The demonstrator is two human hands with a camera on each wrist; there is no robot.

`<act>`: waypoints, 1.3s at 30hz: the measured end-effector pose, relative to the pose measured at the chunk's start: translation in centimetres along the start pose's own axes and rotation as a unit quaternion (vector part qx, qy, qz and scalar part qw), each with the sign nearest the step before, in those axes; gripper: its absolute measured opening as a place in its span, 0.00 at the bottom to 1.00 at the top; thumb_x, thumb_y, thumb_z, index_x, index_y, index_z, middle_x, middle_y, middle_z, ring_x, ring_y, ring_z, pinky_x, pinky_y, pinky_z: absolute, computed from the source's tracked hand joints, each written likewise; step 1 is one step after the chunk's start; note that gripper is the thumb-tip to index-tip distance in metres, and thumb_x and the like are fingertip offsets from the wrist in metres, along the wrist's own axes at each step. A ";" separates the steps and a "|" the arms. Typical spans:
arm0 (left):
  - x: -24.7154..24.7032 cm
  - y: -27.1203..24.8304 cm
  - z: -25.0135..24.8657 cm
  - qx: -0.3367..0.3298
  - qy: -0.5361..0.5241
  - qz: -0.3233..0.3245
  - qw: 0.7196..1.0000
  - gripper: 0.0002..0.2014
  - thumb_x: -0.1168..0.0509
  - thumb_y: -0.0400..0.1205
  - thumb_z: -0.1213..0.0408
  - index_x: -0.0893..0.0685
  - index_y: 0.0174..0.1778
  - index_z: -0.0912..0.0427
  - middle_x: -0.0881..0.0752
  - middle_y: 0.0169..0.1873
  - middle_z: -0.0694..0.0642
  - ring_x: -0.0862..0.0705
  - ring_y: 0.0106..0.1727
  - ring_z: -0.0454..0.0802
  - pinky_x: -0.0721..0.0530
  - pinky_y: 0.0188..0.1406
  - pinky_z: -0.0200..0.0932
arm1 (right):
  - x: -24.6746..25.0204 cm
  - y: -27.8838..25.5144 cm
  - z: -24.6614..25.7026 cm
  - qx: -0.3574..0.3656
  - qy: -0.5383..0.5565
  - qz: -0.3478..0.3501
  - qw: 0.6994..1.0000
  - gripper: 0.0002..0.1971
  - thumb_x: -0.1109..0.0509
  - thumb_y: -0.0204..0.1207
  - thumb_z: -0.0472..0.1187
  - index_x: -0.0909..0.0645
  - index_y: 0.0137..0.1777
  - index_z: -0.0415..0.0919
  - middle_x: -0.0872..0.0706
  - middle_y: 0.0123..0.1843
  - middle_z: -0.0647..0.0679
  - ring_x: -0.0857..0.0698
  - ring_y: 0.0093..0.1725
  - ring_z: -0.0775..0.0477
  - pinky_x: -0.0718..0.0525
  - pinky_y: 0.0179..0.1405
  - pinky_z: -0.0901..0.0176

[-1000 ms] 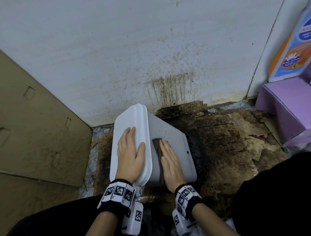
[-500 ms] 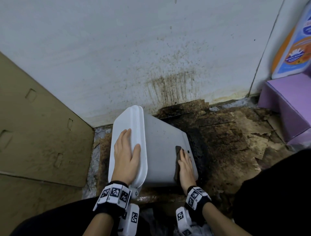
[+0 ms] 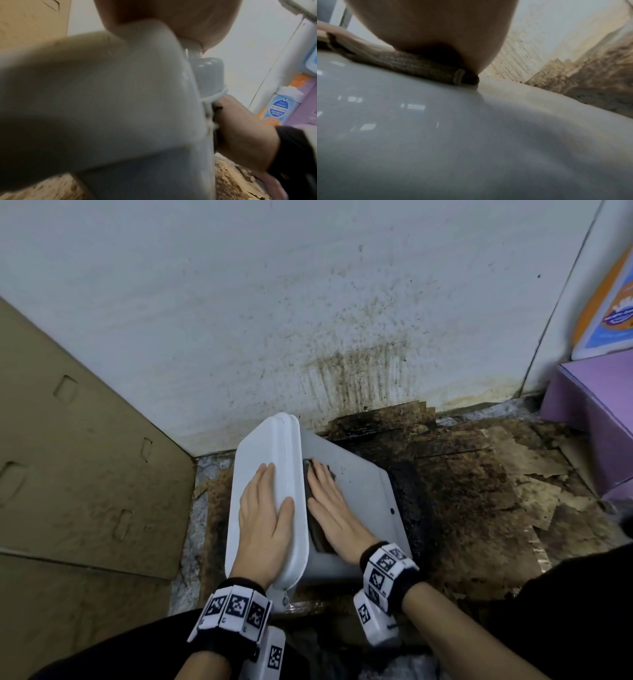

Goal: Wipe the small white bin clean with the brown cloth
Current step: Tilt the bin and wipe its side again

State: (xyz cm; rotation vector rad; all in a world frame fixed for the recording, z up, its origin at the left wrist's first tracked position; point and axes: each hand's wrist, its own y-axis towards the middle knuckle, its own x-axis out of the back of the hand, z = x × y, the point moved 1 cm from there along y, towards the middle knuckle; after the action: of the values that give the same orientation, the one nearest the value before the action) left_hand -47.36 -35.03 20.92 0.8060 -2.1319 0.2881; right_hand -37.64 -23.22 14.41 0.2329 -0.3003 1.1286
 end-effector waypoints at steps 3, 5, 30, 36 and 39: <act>0.2 -0.1 0.0 0.005 -0.002 0.000 1.000 0.33 0.55 0.84 0.40 0.50 0.87 0.42 0.47 0.87 0.42 0.52 0.86 0.35 0.52 0.86 0.44 | 1.4 3.0 -0.6 -0.001 -0.049 0.038 0.998 0.29 0.58 0.92 0.51 0.69 0.86 0.53 0.73 0.87 0.57 0.73 0.85 0.60 0.67 0.88 0.50; 0.3 -0.1 -0.1 0.002 0.001 0.000 1.000 0.33 0.54 0.85 0.41 0.49 0.87 0.42 0.47 0.87 0.42 0.52 0.86 0.35 0.52 0.86 0.44 | 2.3 4.7 -1.0 0.002 -0.075 0.051 0.996 0.29 0.59 0.92 0.53 0.71 0.86 0.55 0.75 0.87 0.57 0.73 0.85 0.59 0.67 0.87 0.51; -0.1 0.2 -1.2 -0.020 0.010 -0.012 1.000 0.33 0.51 0.86 0.43 0.44 0.87 0.50 0.42 0.85 0.46 0.49 0.86 0.38 0.53 0.83 0.37 | 4.1 4.0 -5.5 -0.139 -0.001 -0.033 0.990 0.27 0.60 0.93 0.49 0.65 0.88 0.49 0.69 0.89 0.51 0.70 0.87 0.52 0.69 0.86 0.51; -0.2 0.1 -1.3 -0.024 0.008 -0.012 1.000 0.33 0.51 0.86 0.43 0.44 0.87 0.49 0.42 0.86 0.46 0.49 0.86 0.38 0.49 0.84 0.44 | 2.9 4.9 -1.4 -0.018 0.015 -0.016 1.000 0.28 0.57 0.92 0.53 0.64 0.88 0.57 0.69 0.89 0.60 0.71 0.86 0.59 0.68 0.85 0.53; -0.2 0.1 -1.3 -0.021 0.007 -0.011 1.000 0.33 0.52 0.86 0.42 0.44 0.87 0.49 0.43 0.86 0.45 0.49 0.86 0.38 0.50 0.84 0.43 | 3.5 4.7 -3.5 -0.016 -0.008 -0.011 1.000 0.29 0.58 0.92 0.55 0.64 0.88 0.56 0.69 0.88 0.61 0.71 0.86 0.62 0.66 0.86 0.53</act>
State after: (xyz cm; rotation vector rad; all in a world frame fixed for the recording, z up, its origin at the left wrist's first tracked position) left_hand -46.51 -34.26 21.58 0.8008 -2.1069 0.2368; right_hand -40.11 -17.12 12.53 0.2163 -0.3304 1.1005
